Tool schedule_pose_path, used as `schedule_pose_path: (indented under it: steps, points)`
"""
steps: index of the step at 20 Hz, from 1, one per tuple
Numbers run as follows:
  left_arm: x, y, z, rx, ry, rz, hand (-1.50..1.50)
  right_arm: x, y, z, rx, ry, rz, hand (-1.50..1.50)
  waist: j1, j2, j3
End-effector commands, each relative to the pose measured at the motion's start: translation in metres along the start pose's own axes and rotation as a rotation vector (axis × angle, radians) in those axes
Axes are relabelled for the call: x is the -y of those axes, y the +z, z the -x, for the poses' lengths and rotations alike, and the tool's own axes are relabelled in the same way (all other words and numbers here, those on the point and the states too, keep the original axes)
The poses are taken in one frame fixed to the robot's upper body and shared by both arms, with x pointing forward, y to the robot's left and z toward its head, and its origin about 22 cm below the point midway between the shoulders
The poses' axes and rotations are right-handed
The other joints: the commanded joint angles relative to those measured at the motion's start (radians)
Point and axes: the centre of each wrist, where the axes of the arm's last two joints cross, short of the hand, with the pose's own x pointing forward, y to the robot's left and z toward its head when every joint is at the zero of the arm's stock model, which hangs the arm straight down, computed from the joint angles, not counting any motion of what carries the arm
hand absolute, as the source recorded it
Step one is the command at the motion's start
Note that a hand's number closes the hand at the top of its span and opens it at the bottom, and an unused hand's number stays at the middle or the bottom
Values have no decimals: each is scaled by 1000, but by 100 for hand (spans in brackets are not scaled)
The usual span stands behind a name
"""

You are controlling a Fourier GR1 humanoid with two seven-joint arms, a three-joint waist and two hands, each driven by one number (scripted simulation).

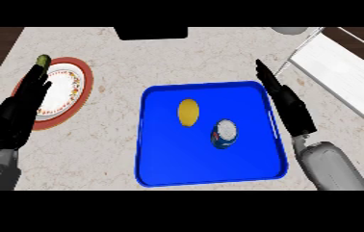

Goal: Pick the can from the tray and place it in the tiered shelf

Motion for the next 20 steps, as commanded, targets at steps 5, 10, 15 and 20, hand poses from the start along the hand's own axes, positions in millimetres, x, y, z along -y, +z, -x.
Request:
schedule_pose_path:
  steps: [5, 10, 15, 20]
  points:
    - [-13, 11, 39, -119, -28, -25, 0, -86, -22, -73, 242, -90, 74, 150, 47, -9, -8]
    - [-7, 32, 53, -214, -10, -9, 0, -45, -7, 6, 75, 303, 604, 150, 15, -24, -11]
    - [7, 33, 47, -196, -8, 14, 0, -176, 21, -29, 64, 174, 460, -150, 42, -16, -7]
    - [-6, 43, 65, -211, -2, -8, 0, -170, 27, -22, -77, 446, 516, -150, 14, -25, -11]
